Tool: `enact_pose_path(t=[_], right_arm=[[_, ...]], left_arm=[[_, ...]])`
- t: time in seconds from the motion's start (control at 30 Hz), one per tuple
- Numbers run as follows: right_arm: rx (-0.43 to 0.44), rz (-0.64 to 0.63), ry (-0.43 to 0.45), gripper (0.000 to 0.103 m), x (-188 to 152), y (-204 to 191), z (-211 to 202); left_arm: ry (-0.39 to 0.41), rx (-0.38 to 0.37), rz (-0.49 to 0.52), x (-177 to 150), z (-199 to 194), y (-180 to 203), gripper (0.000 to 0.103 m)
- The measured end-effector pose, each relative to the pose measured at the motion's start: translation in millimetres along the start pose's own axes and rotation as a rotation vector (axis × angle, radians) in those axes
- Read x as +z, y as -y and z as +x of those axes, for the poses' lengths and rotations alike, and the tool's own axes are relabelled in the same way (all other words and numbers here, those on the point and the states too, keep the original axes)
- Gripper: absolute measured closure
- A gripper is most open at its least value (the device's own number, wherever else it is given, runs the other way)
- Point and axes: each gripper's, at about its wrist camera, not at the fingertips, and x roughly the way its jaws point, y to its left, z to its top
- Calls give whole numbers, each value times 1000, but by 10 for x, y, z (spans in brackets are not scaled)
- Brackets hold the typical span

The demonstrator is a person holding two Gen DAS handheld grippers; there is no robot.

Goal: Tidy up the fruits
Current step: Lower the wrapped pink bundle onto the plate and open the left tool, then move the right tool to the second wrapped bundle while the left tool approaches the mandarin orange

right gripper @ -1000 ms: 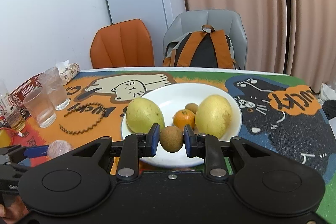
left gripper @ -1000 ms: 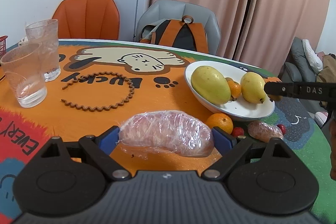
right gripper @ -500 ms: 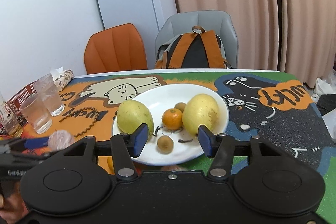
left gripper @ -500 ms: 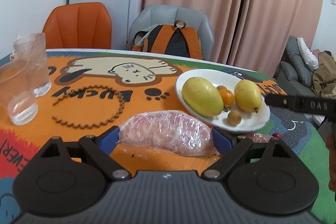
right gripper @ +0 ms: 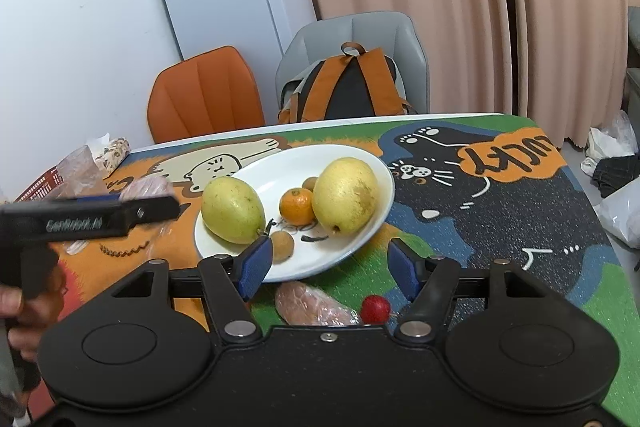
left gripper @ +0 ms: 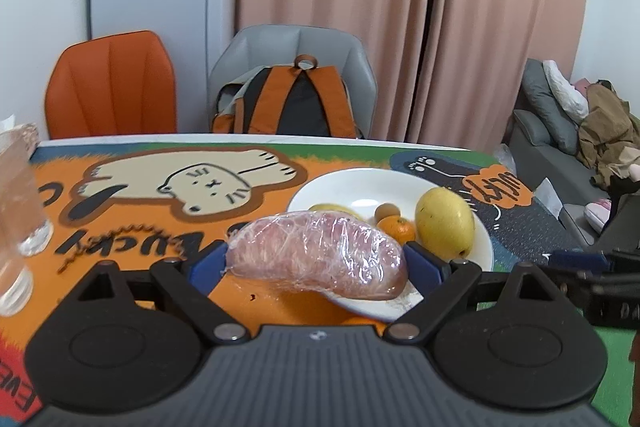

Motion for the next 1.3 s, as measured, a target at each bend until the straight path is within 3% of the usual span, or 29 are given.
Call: enact_pose_path(t=[0.63,0.93,1.3], right_arm=[[-29,57,-30,35,-111,302,4],[-53,78,-46,35,-147,422,72],[-28,60,-88,35,-229,324,137]], left_arm=[[-1,-34,73,340,474,237,11],[-14,-26,59,415,708,227,10],[-25,-7,39,316,544,108,10]])
